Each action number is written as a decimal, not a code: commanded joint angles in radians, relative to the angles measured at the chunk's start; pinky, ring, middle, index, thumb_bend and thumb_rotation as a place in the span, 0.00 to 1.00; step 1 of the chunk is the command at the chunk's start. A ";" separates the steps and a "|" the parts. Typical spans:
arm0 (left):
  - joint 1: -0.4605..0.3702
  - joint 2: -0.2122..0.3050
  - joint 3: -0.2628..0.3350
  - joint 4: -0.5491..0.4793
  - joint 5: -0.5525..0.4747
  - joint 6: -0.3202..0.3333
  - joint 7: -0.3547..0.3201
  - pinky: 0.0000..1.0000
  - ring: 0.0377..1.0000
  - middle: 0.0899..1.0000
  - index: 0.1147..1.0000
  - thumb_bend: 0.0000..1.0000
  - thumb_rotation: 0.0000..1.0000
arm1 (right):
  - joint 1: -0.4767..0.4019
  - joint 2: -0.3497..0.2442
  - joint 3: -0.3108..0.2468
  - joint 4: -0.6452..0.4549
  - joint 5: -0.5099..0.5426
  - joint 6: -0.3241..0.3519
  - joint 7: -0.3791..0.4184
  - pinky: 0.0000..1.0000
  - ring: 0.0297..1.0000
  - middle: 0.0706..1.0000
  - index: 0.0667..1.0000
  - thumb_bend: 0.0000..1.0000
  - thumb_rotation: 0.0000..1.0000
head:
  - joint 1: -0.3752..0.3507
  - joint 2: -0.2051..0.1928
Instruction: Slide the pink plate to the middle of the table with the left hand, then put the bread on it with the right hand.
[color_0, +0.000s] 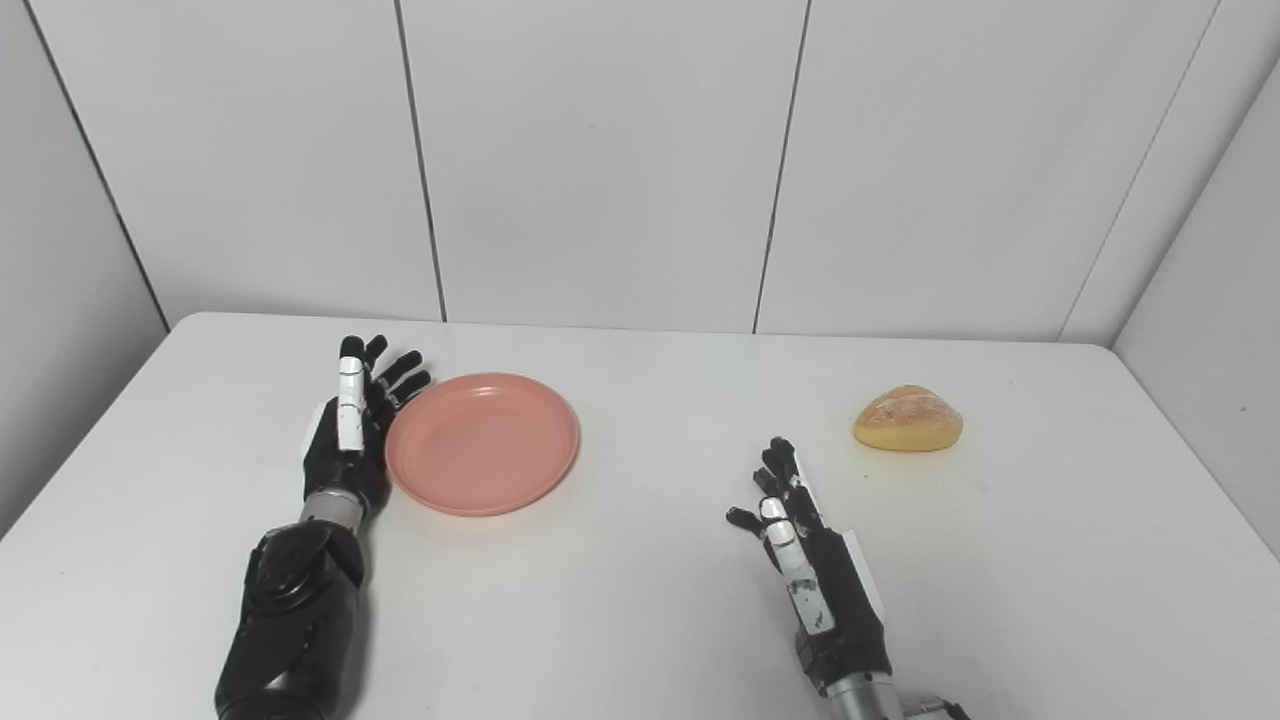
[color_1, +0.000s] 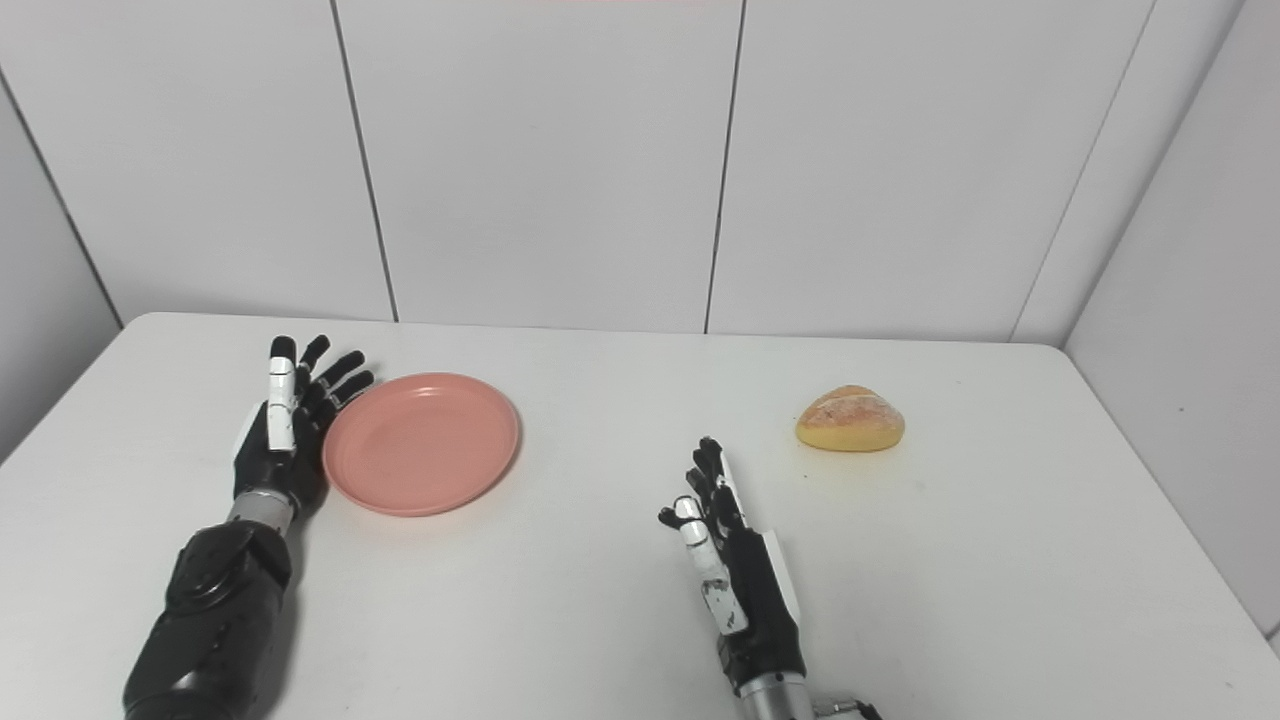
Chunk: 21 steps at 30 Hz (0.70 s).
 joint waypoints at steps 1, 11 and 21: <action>-0.023 -0.010 -0.011 -0.032 0.014 0.016 0.009 0.85 0.83 0.82 0.92 0.75 1.00 | -0.015 0.002 0.002 -0.008 -0.004 -0.009 -0.001 0.89 0.99 1.00 1.00 0.58 0.88 | 0.002 -0.001; -0.013 -0.048 -0.044 -0.043 0.060 0.006 0.019 0.85 0.84 0.84 0.93 0.77 1.00 | -0.013 -0.001 -0.006 -0.012 0.007 -0.007 -0.001 0.95 1.00 1.00 1.00 0.61 0.86 | 0.021 0.002; -0.011 -0.075 -0.067 -0.067 0.074 0.019 0.024 0.87 0.85 0.86 0.94 0.76 1.00 | -0.012 0.006 -0.017 -0.010 0.023 -0.036 -0.006 1.00 1.00 1.00 1.00 0.62 0.84 | 0.032 0.002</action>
